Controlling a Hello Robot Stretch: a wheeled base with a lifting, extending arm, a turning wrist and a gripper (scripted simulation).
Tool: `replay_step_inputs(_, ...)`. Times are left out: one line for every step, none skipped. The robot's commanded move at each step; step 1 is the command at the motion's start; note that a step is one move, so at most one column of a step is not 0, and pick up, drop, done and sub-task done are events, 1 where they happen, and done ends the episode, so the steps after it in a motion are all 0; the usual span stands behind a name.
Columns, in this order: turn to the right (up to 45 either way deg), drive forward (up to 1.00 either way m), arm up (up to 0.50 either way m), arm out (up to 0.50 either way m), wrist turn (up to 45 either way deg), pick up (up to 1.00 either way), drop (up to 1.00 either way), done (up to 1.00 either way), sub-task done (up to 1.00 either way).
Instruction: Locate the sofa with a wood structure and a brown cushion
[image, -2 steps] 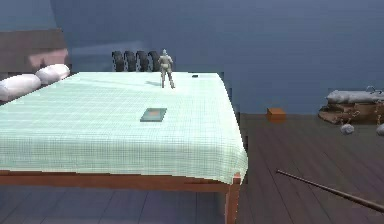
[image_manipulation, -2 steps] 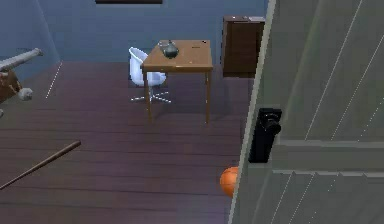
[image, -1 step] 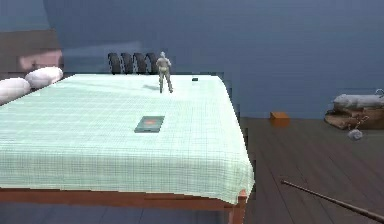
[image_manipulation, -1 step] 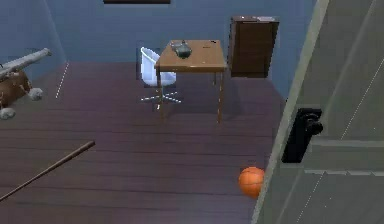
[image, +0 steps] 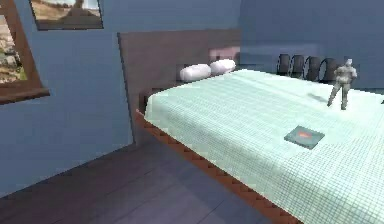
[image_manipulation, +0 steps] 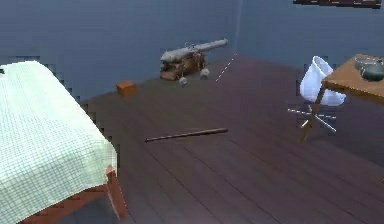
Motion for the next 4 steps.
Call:
replay_step_inputs(-45.0,0.00,0.00,0.00,0.0,0.00,0.00,0.00,0.00)
replay_step_inputs(-45.0,0.00,0.00,0.00,0.0,0.00,0.00,0.00,0.00)
replay_step_inputs(-42.0,0.00,0.00,0.00,0.0,0.00,0.00,0.00,0.00)
replay_step_inputs(0.0,0.80,0.00,0.00,0.0,0.00,0.00,0.00,0.00)
